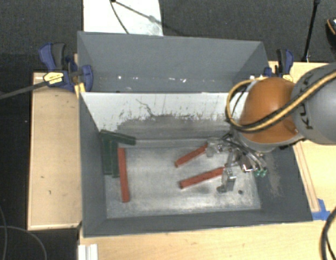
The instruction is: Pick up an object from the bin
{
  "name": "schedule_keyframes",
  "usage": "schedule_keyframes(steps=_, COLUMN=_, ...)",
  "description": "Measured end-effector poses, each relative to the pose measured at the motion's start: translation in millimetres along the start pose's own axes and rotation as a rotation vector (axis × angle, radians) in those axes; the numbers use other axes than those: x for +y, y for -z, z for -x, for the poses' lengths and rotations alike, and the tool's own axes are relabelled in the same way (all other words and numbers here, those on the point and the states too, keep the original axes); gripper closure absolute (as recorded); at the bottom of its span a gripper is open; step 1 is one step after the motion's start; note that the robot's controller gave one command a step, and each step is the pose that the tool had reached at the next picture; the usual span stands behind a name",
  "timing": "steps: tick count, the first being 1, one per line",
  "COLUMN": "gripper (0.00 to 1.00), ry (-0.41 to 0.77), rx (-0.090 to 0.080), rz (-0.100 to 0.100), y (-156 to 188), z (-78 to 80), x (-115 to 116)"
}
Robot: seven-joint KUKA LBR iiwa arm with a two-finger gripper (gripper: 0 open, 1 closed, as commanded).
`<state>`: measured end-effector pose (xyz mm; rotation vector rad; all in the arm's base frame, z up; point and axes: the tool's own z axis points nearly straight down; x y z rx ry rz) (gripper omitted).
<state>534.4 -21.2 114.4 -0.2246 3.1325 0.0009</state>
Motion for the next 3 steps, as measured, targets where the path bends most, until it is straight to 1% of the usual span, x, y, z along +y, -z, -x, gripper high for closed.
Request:
schedule_keyframes(steps=1, gripper=0.00, ry=0.130, rx=-0.004, rz=0.000, y=-44.3, z=43.8, x=19.2)
schedule_keyframes(steps=2, gripper=1.00, ry=0.127, rx=-0.007, rz=-0.001, y=-41.4, z=45.1, x=18.5)
schedule_keyframes(steps=3, gripper=1.00, ry=0.161, rx=-0.009, rz=-0.002, y=132.0, z=12.1, x=29.2)
